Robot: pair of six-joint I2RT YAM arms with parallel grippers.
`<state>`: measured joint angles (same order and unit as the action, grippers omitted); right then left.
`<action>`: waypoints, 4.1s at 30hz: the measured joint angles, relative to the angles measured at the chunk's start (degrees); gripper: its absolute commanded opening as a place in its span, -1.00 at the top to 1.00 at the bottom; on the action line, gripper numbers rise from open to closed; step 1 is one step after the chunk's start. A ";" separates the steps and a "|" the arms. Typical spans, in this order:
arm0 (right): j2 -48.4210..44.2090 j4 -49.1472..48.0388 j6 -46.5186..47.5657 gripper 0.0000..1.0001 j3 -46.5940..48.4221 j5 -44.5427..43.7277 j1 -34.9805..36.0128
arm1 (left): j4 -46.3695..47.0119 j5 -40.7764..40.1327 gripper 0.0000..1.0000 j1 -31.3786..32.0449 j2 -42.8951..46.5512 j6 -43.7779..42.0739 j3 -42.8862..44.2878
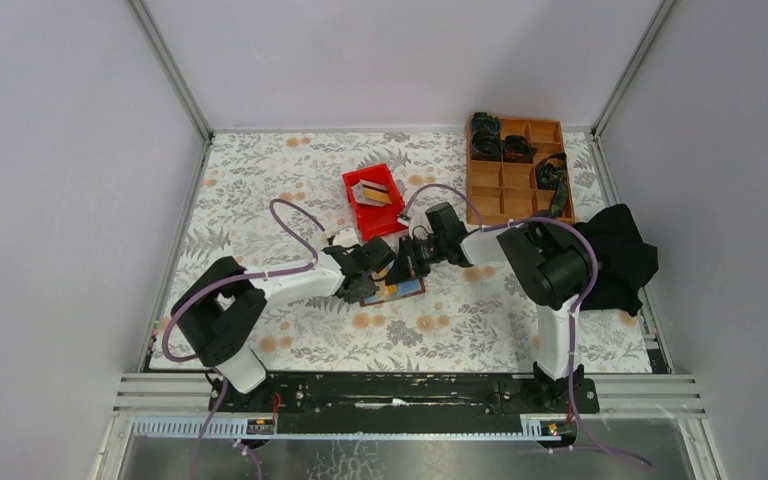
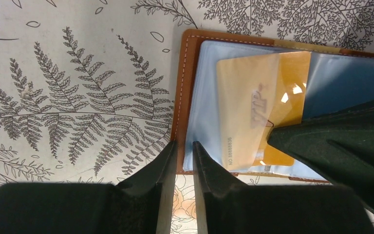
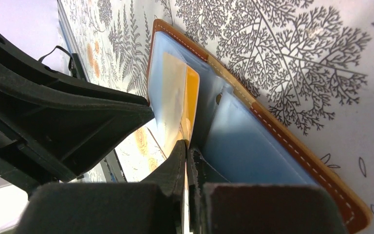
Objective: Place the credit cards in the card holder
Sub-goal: Insert the credit card into the card holder.
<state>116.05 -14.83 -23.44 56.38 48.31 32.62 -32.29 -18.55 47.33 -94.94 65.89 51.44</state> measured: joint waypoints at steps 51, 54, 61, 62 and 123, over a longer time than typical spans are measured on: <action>-9.75 1.42 -17.81 0.11 -3.80 -27.43 11.13 | 0.87 -0.70 0.51 0.63 3.19 0.70 -3.37; -10.73 3.69 -17.09 0.11 -3.54 -29.62 11.63 | 1.42 -0.70 0.51 0.63 3.61 0.68 -3.85; -12.39 8.00 -15.98 0.33 -3.19 -33.29 12.37 | 2.60 -0.68 0.50 0.63 4.33 0.66 -4.87; -12.50 8.57 -15.85 0.40 -3.19 -33.92 12.44 | 2.75 -0.68 0.51 0.63 4.39 0.66 -5.01; -8.68 19.69 -10.69 0.90 6.45 -46.77 18.67 | -5.40 0.68 0.46 1.79 11.08 0.79 -6.88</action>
<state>107.37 4.86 -34.13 62.83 1.54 51.29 -37.69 -17.87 49.12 -83.85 66.67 44.56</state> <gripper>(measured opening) 0.056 0.263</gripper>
